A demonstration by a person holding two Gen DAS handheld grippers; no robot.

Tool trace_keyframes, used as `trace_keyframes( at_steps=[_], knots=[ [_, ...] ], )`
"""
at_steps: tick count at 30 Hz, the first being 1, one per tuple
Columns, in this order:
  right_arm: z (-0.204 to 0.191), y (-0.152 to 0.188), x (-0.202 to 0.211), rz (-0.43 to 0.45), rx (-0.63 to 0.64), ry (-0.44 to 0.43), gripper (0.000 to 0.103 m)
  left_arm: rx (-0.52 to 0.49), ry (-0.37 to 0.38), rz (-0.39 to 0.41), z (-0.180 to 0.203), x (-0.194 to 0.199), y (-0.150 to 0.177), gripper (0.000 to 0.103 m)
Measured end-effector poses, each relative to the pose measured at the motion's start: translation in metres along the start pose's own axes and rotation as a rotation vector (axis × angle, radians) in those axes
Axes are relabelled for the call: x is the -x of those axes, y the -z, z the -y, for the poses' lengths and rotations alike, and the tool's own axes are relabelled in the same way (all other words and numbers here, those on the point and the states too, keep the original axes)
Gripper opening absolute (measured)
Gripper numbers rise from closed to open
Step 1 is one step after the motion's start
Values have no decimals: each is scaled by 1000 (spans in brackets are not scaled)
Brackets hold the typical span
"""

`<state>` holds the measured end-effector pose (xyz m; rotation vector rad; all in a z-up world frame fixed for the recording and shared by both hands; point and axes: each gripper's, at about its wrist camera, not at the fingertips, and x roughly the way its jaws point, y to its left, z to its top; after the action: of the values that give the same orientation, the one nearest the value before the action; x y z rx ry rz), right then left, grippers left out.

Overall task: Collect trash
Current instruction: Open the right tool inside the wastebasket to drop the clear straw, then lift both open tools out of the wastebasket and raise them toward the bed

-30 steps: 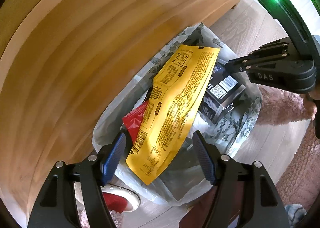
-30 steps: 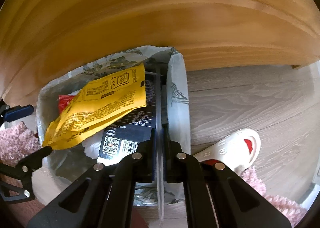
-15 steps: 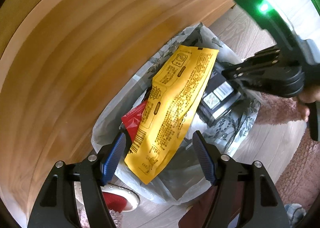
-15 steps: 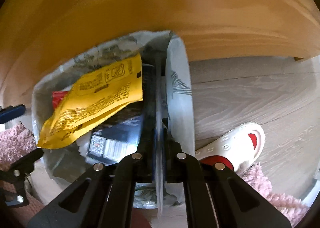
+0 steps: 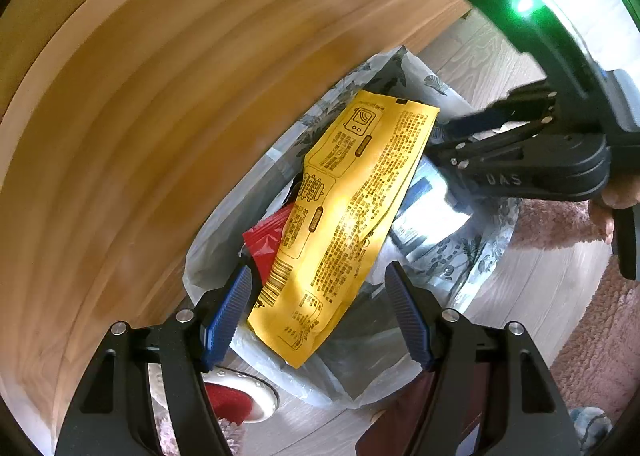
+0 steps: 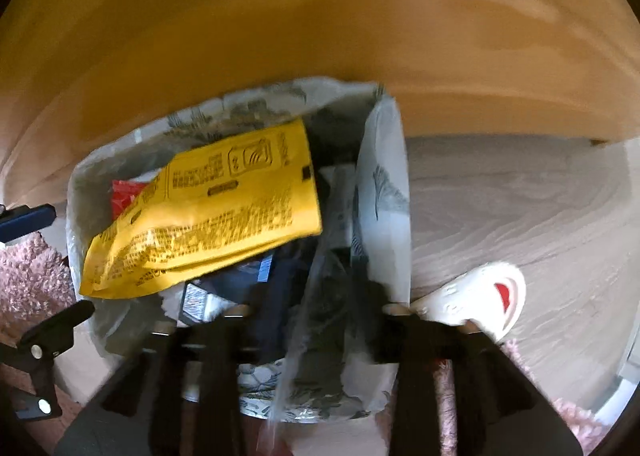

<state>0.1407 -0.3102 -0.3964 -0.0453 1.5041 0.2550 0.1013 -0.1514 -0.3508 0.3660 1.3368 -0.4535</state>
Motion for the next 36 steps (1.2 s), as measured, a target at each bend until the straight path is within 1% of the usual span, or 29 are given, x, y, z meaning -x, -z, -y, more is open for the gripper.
trace_keyframes(
  at_steps=[2, 3, 4, 8, 10, 14, 19, 21, 23, 25, 26, 27, 28, 32, 33, 36],
  knots=[
    [0, 1, 4, 11, 0, -5, 46, 2, -2, 5, 0, 3, 1, 66],
    [0, 2, 7, 16, -2, -11, 50, 1, -2, 8, 1, 4, 2, 66],
    [0, 3, 8, 20, -4, -16, 51, -1, -3, 11, 2, 5, 4, 66],
    [1, 6, 21, 55, -16, -33, 51, -1, -5, 26, 4, 11, 9, 66],
    [1, 8, 28, 71, -29, -52, 54, 6, -9, 35, 5, 14, 11, 66],
    [-3, 9, 39, 102, -28, -47, 57, 25, -8, 54, 6, 22, 17, 66],
    [-7, 17, 52, 152, -21, -40, 69, 63, -15, 86, 5, 34, 24, 67],
    [-7, 21, 57, 169, -21, -39, 79, 93, -2, 96, 1, 38, 27, 67],
    [-8, 24, 60, 179, -21, -38, 87, 115, 6, 104, -3, 42, 29, 67],
    [-8, 28, 63, 191, -18, -38, 87, 142, 21, 125, -5, 47, 33, 75],
    [-9, 30, 65, 199, -16, -32, 87, 152, 27, 136, -6, 50, 34, 77],
    [-9, 32, 68, 211, -11, -28, 93, 162, 36, 149, -7, 52, 36, 82],
    [-11, 34, 71, 226, -4, -20, 94, 173, 50, 162, -8, 56, 39, 88],
    [-15, 42, 84, 281, 19, 21, 94, 205, 61, 221, -11, 67, 47, 91],
    [-17, 43, 88, 294, 22, 30, 94, 212, 57, 234, -11, 70, 49, 94],
    [-18, 46, 96, 327, 19, 40, 94, 218, 36, 281, -11, 77, 54, 94]
  ],
)
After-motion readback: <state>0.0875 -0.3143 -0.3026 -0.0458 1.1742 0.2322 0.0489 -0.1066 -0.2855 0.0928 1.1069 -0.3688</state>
